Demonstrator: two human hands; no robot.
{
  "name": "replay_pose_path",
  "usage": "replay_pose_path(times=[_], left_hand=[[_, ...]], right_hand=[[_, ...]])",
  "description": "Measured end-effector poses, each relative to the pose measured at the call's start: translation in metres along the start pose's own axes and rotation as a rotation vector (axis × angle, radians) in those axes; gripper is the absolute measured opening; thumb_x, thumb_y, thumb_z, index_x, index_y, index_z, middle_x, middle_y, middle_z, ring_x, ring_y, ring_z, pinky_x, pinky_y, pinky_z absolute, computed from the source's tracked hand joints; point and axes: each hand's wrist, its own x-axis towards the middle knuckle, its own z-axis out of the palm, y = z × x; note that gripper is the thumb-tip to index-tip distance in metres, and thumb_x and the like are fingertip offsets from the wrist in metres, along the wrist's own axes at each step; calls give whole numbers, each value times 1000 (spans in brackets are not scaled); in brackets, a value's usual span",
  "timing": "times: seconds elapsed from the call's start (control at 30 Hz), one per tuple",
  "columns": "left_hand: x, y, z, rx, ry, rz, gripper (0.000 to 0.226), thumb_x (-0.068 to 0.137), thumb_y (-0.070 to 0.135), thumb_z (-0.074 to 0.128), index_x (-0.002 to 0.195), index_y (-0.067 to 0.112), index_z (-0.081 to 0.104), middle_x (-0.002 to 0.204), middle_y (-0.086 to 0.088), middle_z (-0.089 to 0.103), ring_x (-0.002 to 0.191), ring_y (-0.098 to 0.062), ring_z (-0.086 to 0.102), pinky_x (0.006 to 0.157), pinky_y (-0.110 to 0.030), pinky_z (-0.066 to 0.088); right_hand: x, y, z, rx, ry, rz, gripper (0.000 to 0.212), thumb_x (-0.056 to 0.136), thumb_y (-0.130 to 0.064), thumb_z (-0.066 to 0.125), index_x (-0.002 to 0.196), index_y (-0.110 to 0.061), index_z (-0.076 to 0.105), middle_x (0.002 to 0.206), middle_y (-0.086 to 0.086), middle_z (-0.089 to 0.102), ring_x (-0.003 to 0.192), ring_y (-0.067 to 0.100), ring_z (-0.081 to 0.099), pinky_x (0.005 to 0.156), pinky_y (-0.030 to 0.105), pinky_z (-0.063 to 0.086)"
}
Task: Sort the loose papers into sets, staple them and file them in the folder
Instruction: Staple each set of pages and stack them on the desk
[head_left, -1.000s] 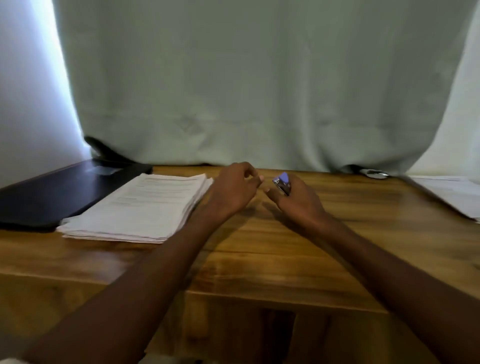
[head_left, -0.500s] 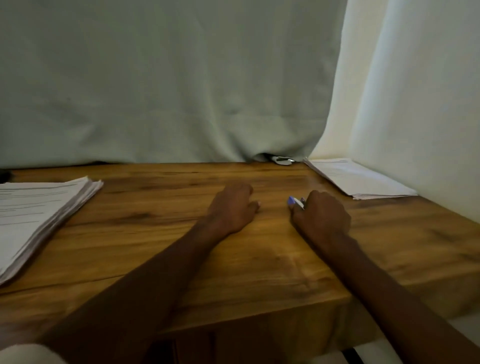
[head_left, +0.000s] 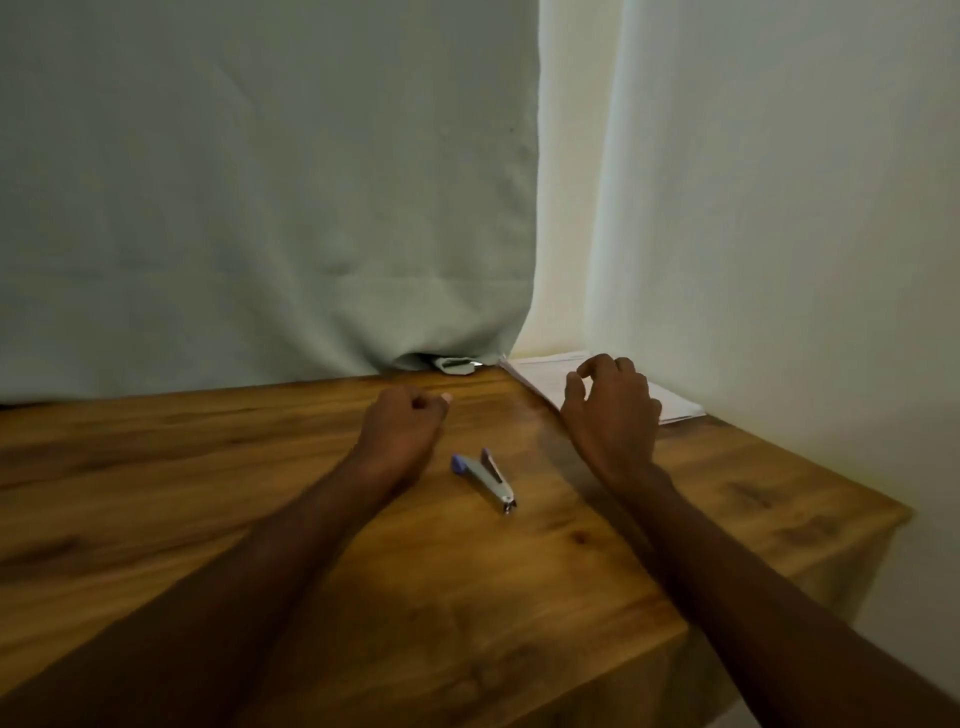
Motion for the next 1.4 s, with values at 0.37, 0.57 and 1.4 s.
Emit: replay_pose_path(times=[0.37,0.57,1.4], left_hand=[[131,36,110,-57,-406,-216,37,95,35,74,118,9,64,95,-7,67,81,-17,65,76,-31,58],[146,30,127,49,-527,-194,34,101,38,65,130,21,65,66,4,57,60,-7,48,51,-20,42],[132,19,129,-381,-199,-292,42,90,5,77,128,1,61,121,-14,73,95,-25,72,82,-40,61]], right_hand=[[107,144,56,-241,-489,237,93,85,-89,17,143,-23,47,145,9,55,133,35,50,115,63,21],[111,144,61,-350,-357,280,75,96,-76,27,137,-17,47,140,15,54,130,37,49,113,66,21],[117,134,47,707,-245,488,7,95,-17,70,99,-14,65,106,6,66,95,23,62,79,32,50]])
